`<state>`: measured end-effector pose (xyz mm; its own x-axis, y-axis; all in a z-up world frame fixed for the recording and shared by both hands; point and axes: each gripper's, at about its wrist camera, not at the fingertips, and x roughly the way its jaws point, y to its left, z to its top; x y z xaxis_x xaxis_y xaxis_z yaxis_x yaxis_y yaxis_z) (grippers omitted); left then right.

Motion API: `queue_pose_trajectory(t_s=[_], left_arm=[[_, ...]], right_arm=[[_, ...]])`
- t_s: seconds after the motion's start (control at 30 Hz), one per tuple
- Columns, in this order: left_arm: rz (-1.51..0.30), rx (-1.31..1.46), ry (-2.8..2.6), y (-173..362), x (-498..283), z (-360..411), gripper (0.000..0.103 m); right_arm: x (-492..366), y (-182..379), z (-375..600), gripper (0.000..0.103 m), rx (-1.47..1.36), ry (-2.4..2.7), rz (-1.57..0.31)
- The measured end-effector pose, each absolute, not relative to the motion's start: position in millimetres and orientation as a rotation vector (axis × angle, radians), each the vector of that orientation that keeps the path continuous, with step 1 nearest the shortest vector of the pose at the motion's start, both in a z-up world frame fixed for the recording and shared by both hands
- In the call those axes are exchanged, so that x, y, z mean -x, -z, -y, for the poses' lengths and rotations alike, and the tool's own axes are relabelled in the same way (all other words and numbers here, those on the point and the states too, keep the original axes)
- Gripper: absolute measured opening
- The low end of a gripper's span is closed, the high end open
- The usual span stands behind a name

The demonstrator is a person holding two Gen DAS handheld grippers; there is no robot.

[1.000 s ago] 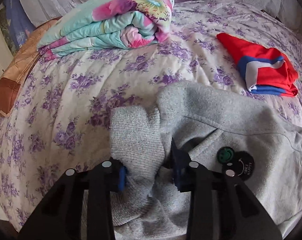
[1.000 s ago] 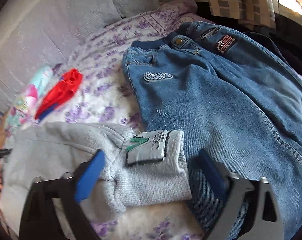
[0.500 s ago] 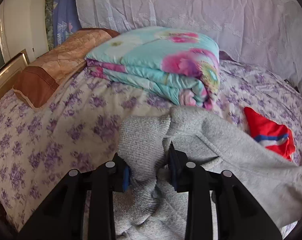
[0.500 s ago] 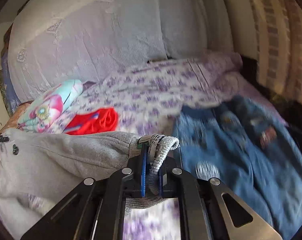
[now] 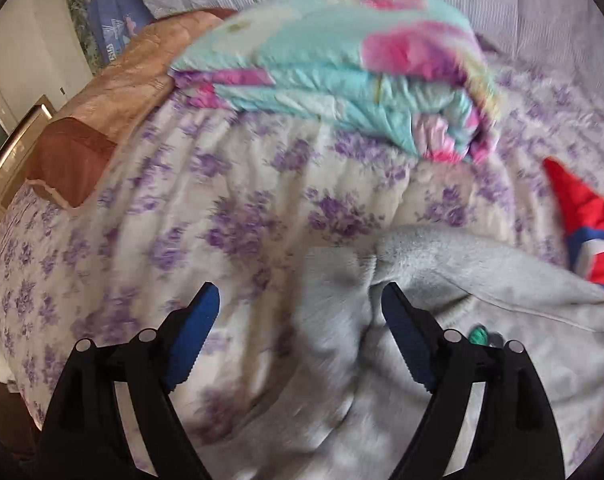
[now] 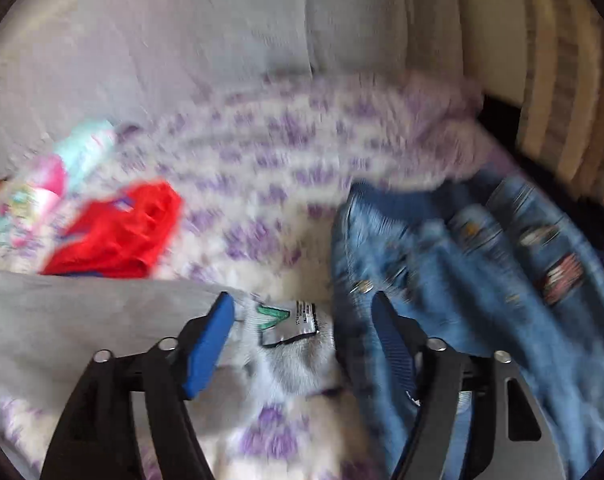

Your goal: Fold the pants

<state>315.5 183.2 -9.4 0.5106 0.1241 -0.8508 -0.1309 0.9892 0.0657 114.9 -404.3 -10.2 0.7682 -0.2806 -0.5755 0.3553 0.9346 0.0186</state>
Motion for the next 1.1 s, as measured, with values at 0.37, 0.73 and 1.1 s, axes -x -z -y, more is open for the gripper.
queue_pose_trajectory(t_s=[0.37, 0.73, 1.1], left_arm=[[-1.021, 0.019, -0.161, 25, -135, -243, 0.090], [-1.107, 0.163, -0.218, 100, -155, -228, 0.096], [-0.870, 0.295, -0.135, -10, -94, -237, 0.013]], right_arm=[[82, 39, 349, 0.091, -0.239, 0.228, -0.693], [135, 100, 301, 0.078, -0.350, 0.201, -0.717], [102, 3, 334, 0.007, -0.283, 0.086, -0.609]])
